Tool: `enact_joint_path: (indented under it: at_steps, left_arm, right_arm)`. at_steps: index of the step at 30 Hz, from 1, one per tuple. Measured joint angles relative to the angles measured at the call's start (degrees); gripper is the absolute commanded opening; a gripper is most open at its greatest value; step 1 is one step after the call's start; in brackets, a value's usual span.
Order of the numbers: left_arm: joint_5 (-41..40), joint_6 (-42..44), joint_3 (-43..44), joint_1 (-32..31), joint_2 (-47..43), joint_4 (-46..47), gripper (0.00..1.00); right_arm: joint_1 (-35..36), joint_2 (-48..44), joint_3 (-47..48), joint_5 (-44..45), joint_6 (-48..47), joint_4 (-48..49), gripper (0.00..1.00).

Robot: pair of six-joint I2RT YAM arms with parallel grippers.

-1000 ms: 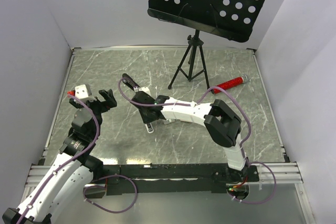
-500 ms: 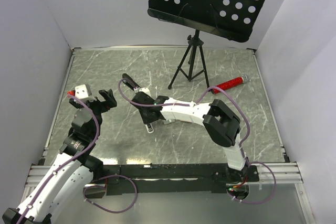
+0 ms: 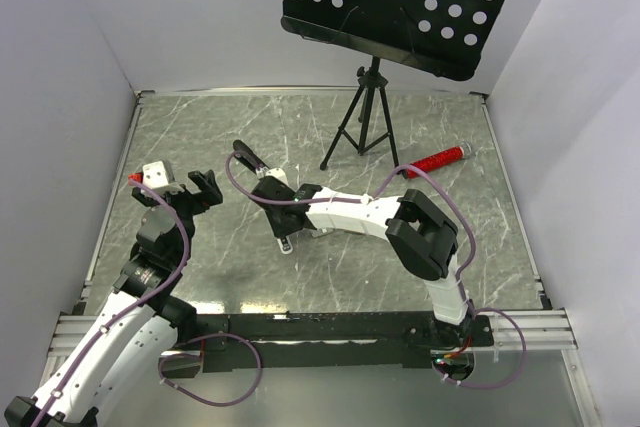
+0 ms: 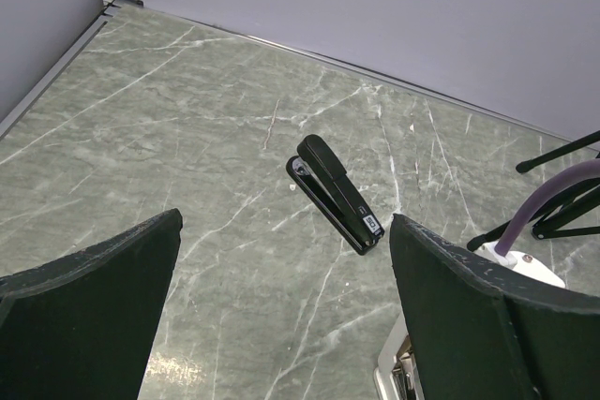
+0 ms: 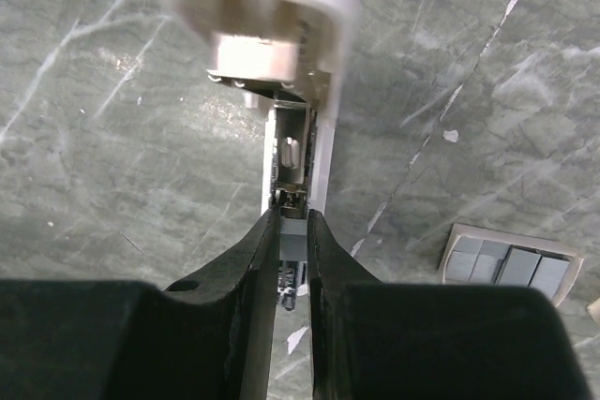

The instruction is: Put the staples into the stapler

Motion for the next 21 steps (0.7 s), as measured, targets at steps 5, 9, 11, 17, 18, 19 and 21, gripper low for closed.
enact_joint_path:
  at_steps: [5, 9, 11, 17, 18, 19, 21]
  left_arm:
    - [0.0, 0.0, 0.0, 0.0, 0.0, 0.0, 0.97]
    - [0.0, 0.0, -0.02, 0.0, 0.0, 0.0, 0.97]
    - [0.0, 0.0, -0.02, 0.0, 0.0, 0.0, 0.97]
    - [0.0, 0.0, 0.0, 0.0, 0.0, 0.0, 0.97]
    - [0.0, 0.0, -0.02, 0.0, 0.0, 0.0, 0.97]
    - [0.0, 0.0, -0.02, 0.0, 0.0, -0.02, 0.97]
    - [0.0, 0.0, -0.02, 0.0, 0.0, 0.0, 0.97]
  right_arm:
    - [0.0, -0.02, -0.11, 0.02, 0.02, 0.44, 0.18]
    - [0.0, -0.2, -0.48, 0.09, 0.17, 0.92, 0.17]
    - [0.0, -0.48, -0.85, 0.11, 0.24, 1.09, 0.18]
    - [0.0, -1.51, -1.6, 0.2, 0.44, 1.92, 0.18]
    - [0.0, -1.66, -1.79, 0.2, 0.5, 2.08, 0.18]
    - [0.0, -1.81, -1.99, 0.22, 0.59, 2.16, 0.17]
    - [0.0, -2.03, -2.34, 0.26, 0.68, 2.54, 0.17]
